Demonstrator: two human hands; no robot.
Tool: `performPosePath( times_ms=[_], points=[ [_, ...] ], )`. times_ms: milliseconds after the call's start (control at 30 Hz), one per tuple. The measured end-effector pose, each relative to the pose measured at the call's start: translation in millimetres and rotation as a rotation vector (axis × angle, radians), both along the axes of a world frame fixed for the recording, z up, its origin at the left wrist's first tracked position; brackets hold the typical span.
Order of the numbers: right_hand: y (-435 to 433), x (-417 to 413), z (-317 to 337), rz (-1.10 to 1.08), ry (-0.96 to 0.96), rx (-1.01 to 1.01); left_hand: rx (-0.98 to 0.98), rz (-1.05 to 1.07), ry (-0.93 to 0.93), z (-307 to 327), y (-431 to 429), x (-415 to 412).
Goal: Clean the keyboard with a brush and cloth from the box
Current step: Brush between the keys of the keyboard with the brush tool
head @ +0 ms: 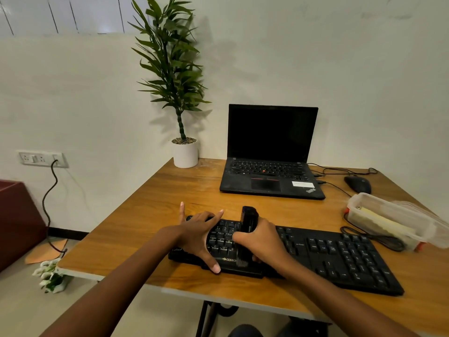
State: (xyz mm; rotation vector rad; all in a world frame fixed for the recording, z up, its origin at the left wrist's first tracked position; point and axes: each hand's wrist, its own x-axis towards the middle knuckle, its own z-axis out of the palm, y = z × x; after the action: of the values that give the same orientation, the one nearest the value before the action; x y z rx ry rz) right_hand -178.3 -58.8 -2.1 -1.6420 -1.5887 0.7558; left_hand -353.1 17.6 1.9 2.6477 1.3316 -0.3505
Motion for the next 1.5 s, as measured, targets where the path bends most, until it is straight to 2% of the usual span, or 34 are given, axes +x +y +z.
performPosePath(
  times_ms=[67, 200, 333, 467, 567, 700, 867, 1000, 1200, 1300, 1367, 1500],
  points=[
    [9, 7, 9, 0.002, 0.052, -0.078, 0.005, -0.002, -0.004, 0, 0, 0],
    [38, 16, 22, -0.172, 0.114, 0.073, 0.009, 0.007, -0.023, -2, 0, 0],
    [24, -9, 0, -0.097, 0.012, 0.083, 0.005, 0.018, -0.024, -6, 2, 3],
    [29, -5, 9, -0.032, 0.03, -0.072, -0.031, 0.023, -0.025, -4, 4, 2],
    [48, 9, 19, -0.157, 0.06, 0.034, -0.026, 0.027, -0.021, -3, 2, 2],
    [32, -3, -1, -0.108, 0.011, 0.09, -0.027, 0.028, -0.009, -3, 2, 2],
    [26, -4, 9, 0.012, 0.055, -0.075, -0.07, 0.008, 0.019, -2, 5, 0],
    [43, 3, 18, -0.068, 0.029, 0.123, -0.069, 0.031, 0.028, -1, 4, 4],
    [26, -11, -2, -0.015, -0.104, 0.071, -0.047, 0.045, 0.009, 3, -2, 4],
    [36, -9, 11, 0.017, -0.046, -0.006, -0.082, 0.035, 0.033, 4, -1, 4],
    [47, -5, 18, -0.041, 0.022, 0.038, -0.1, 0.03, 0.032, 3, 1, 3],
    [43, -7, 5, -0.111, -0.034, 0.144, -0.086, 0.027, 0.014, -2, 6, 1]
  ],
)
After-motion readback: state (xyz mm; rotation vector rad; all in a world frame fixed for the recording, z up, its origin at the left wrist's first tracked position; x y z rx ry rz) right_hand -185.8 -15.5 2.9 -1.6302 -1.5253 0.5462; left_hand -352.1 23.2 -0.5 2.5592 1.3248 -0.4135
